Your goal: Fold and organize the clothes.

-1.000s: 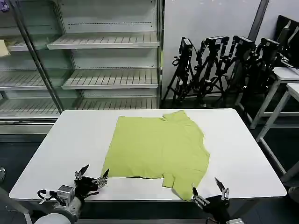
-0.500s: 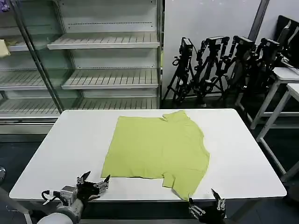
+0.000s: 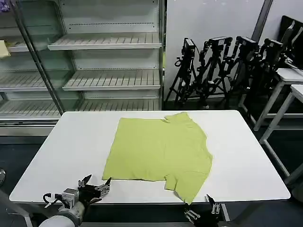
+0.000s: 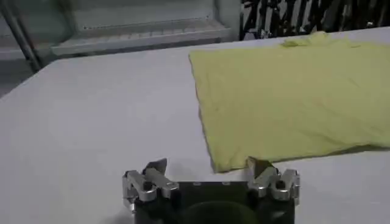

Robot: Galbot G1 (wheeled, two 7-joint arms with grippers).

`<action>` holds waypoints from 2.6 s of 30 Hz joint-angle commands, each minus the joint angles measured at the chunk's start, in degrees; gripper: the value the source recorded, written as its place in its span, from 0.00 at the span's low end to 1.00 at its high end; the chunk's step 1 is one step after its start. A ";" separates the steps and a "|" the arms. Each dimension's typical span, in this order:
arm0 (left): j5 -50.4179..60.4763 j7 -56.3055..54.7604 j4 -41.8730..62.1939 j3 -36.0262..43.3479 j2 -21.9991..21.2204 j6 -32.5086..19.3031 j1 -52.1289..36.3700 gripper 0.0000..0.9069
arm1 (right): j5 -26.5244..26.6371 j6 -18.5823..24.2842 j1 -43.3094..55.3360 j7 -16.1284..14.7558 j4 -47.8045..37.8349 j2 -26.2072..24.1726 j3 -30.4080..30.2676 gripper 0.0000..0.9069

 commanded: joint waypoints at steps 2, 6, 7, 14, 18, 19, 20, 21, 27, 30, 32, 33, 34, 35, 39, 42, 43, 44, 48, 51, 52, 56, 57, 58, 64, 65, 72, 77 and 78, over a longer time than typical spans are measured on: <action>-0.18 0.28 0.29 0.35 -0.10 0.50 0.04 0.01 | 4.99 -2.86 2.00 -0.01 -0.62 -0.17 -0.71 0.00; 0.25 0.25 0.31 0.76 -0.55 0.50 -0.13 0.01 | 6.79 -3.51 2.23 -0.30 -0.86 -0.59 -0.03 0.00; 0.56 0.26 0.36 0.90 -0.71 0.50 -0.16 0.01 | 7.16 -3.53 2.29 -0.39 -0.79 -0.66 0.13 0.00; 1.46 0.30 0.29 1.18 -1.19 0.49 -0.17 0.01 | 6.98 -2.85 2.91 -1.11 -0.83 -0.57 0.03 0.00; 1.93 0.37 0.32 1.21 -1.20 0.49 -0.27 0.01 | 4.00 -0.87 2.94 -1.78 -0.83 -0.30 0.06 0.00; 2.77 0.79 0.36 1.24 -1.23 0.46 -0.24 0.01 | 3.69 -0.66 3.02 -1.81 -0.71 -0.26 0.05 0.00; 3.03 1.00 0.35 1.28 -1.23 0.46 -0.22 0.01 | 3.08 -0.04 3.12 -2.00 -0.50 -0.23 0.10 0.00; 3.05 1.14 0.28 1.31 -1.21 0.45 -0.23 0.01 | 2.21 0.60 3.49 -2.15 -0.24 -0.20 0.18 0.00; 4.59 2.72 -0.90 0.82 -1.01 0.30 -1.91 0.01 | 2.67 -0.57 7.50 -2.16 1.84 -0.57 2.18 0.00; 4.35 3.00 -1.65 0.63 -0.69 0.25 -3.53 0.01 | 4.28 -1.84 10.67 -1.93 1.42 -1.17 3.37 0.00; 3.11 2.61 -1.53 0.68 -0.67 0.24 -6.01 0.01 | 5.24 -2.87 12.53 -2.01 1.03 -1.52 3.82 0.00; 2.57 2.45 -1.27 0.67 -0.75 0.24 -6.87 0.01 | 5.79 -3.37 13.81 -1.98 0.64 -1.79 3.90 0.00; 1.74 2.06 -0.85 0.63 -0.85 0.23 -7.69 0.01 | 6.21 -3.83 15.36 -2.01 0.04 -2.08 4.00 0.00; 0.72 1.71 -0.11 0.54 -1.16 0.22 -9.99 0.01 | 6.64 -4.42 16.60 -2.18 -0.45 -2.32 4.11 0.00; -3.60 0.23 2.24 1.23 -1.71 0.42 -14.73 0.01 | 7.32 -5.03 21.77 -2.45 -3.88 -2.66 3.99 0.00; -4.19 0.02 3.98 3.22 -2.42 0.40 -16.57 0.01 | 7.34 -5.06 24.96 -3.00 -6.14 -2.85 3.87 0.00; -4.08 -0.12 4.53 4.37 -2.75 0.39 -16.88 0.01 | 7.35 -5.07 25.73 -3.23 -6.77 -2.94 3.85 0.00; -3.93 -0.10 5.00 4.73 -3.18 0.37 -17.05 0.01 | 7.38 -5.07 26.32 -3.33 -7.45 -3.01 3.73 0.00; -3.89 -0.24 7.20 5.32 -4.30 0.27 -18.76 0.01 | 7.57 -5.02 31.83 -4.68 -12.19 -2.89 2.78 0.00; -4.07 -0.41 9.41 5.71 -4.21 0.26 -20.19 0.01 | 7.92 -4.99 34.31 -5.26 -15.40 -2.13 2.39 0.00; -4.11 -0.39 10.30 5.76 -4.20 0.17 -20.63 0.01 | 8.06 -4.98 35.55 -5.70 -17.03 -2.05 2.02 0.00; -4.72 -0.22 12.15 5.89 -4.09 0.07 -22.22 0.01 | 7.14 -4.75 38.84 -6.94 -21.54 -1.64 0.78 0.00; -4.76 -0.16 12.40 5.94 -4.05 0.08 -22.31 0.01 | 6.89 -4.66 40.08 -7.22 -22.94 -1.37 0.13 0.00; -4.80 -0.04 13.09 6.27 -4.00 0.11 -23.17 0.01 | 6.57 -4.61 40.83 -7.35 -23.76 -1.10 -0.20 0.00; -4.79 0.22 17.59 8.16 -4.28 -0.03 -27.39 0.01 | 5.85 -4.52 43.20 -7.69 -26.09 -0.41 -1.25 0.00; -4.87 0.28 18.01 8.35 -4.18 -0.03 -28.01 0.01 | 5.74 -4.51 43.34 -7.70 -26.21 -0.35 -1.27 0.00; -4.91 0.57 20.40 10.42 -3.90 -0.13 -30.45 0.01 | 5.29 -4.39 45.44 -7.78 -28.55 0.11 -1.19 0.00; -5.02 0.72 20.43 10.50 -3.74 -0.15 -31.22 0.01 | 5.12 -4.11 45.76 -7.98 -29.76 0.35 -1.94 0.00; -5.02 0.74 20.51 10.55 -3.69 -0.13 -31.32 0.01 | 5.08 -4.02 45.72 -8.05 -29.95 0.45 -2.02 0.00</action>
